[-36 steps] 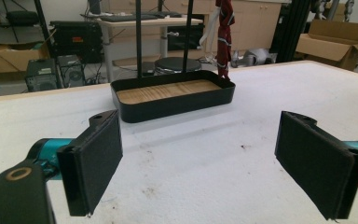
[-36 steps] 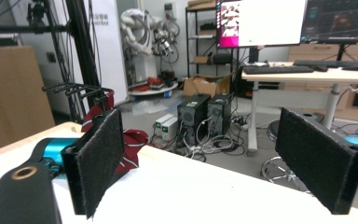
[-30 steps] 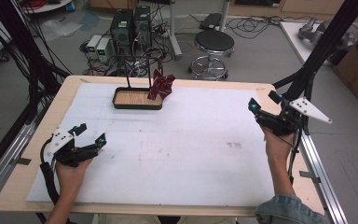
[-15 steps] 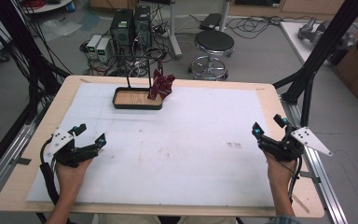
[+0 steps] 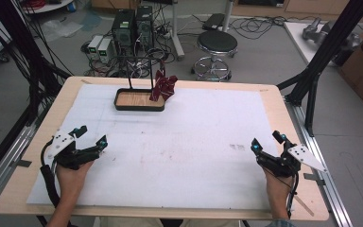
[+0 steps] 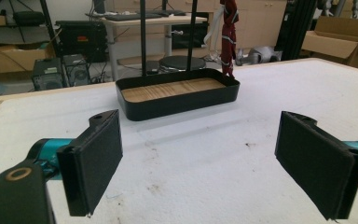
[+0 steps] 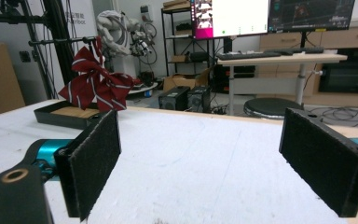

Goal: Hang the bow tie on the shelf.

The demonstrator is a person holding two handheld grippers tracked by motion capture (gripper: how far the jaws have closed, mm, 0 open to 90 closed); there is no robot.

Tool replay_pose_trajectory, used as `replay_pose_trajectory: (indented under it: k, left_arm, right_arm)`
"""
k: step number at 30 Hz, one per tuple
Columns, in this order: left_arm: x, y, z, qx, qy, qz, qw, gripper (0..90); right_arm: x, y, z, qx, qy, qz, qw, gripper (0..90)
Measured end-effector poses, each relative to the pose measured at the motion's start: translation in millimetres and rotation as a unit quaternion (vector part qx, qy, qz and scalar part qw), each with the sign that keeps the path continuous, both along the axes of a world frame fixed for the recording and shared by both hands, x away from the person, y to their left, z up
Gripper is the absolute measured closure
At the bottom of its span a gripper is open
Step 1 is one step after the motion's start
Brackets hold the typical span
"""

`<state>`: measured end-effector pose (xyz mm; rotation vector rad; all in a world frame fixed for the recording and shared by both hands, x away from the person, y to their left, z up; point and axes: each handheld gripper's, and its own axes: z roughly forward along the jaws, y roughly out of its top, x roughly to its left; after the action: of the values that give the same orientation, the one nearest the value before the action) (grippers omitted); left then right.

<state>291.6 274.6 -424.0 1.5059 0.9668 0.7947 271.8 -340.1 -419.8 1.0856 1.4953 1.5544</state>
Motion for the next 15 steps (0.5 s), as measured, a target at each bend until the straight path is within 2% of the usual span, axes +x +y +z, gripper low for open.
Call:
replay_pose_trajectory:
  k: [4,10,15]
  left_arm:
    - [0.2,-0.1,-0.1,-0.001,0.0,0.001,1.0,15.2]
    - [0.4,-0.2,-0.1,-0.005,0.001,-0.001,1.0,15.2]
    - [0.5,-0.4,-0.2,-0.004,0.001,0.0,1.0,15.2]
  right_arm:
    - [-2.8,1.0,-6.5,0.004,0.007,0.001,1.0,11.8]
    - [-5.7,9.9,-17.7,-0.019,0.042,0.004,0.9989,11.8]
    - [-6.5,11.5,-19.3,-0.024,0.04,0.004,0.9989,11.8]
